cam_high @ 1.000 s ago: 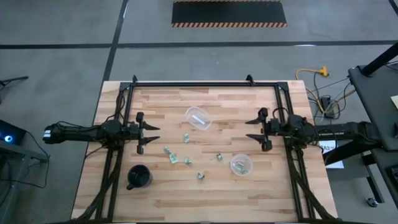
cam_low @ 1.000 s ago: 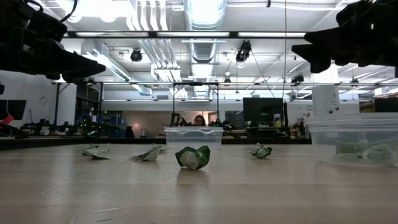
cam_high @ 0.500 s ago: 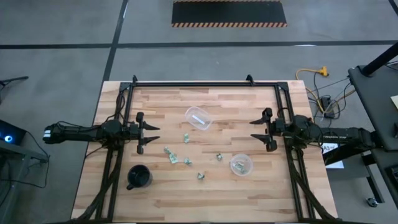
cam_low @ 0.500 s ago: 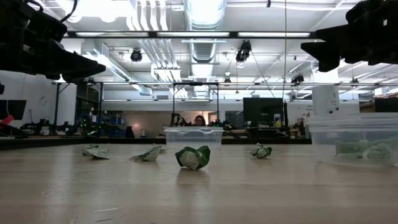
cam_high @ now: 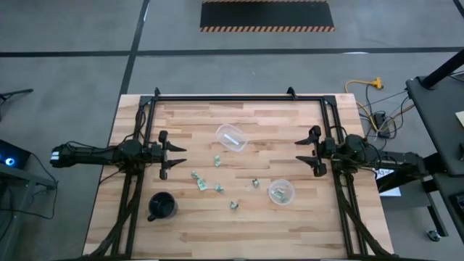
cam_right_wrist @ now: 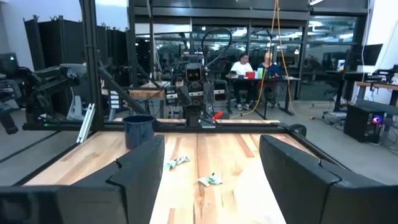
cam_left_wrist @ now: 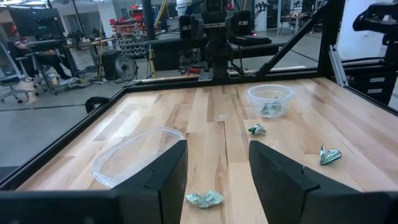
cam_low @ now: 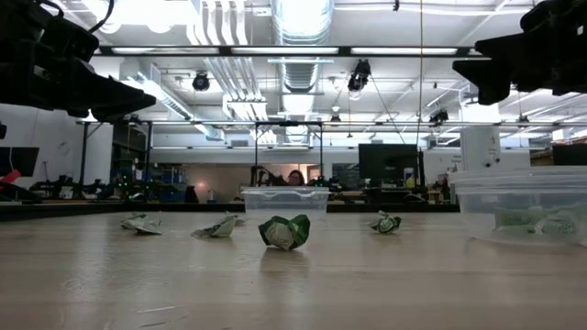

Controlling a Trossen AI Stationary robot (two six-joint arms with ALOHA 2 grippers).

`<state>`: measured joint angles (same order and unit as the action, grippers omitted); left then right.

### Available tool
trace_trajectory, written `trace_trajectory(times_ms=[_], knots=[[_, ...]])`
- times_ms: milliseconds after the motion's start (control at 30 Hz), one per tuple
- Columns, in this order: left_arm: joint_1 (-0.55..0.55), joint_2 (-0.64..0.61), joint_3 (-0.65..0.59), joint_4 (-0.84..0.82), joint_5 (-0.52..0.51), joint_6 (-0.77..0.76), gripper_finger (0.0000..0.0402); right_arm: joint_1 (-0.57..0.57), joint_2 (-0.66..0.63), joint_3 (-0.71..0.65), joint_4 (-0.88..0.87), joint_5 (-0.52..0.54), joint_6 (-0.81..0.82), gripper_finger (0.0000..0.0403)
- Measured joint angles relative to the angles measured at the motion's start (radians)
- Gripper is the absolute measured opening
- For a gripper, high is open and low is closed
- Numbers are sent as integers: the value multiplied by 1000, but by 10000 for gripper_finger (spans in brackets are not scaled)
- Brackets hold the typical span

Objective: Pick and place Stevia / Truvia into bins
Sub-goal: Put the stevia packet into the oval transparent container

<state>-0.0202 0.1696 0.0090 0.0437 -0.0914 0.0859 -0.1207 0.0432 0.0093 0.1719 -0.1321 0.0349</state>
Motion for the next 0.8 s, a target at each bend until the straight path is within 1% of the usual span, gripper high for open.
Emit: trace_trajectory(times_ms=[200,500,800], knots=[[0,0,0,0,0,0,155,0,-43,0,-117,3,16,246],[0,0,0,0,0,0,155,0,-43,0,-139,4,29,254],[0,3,0,0,0,1,155,0,-38,0,-145,6,-7,247]])
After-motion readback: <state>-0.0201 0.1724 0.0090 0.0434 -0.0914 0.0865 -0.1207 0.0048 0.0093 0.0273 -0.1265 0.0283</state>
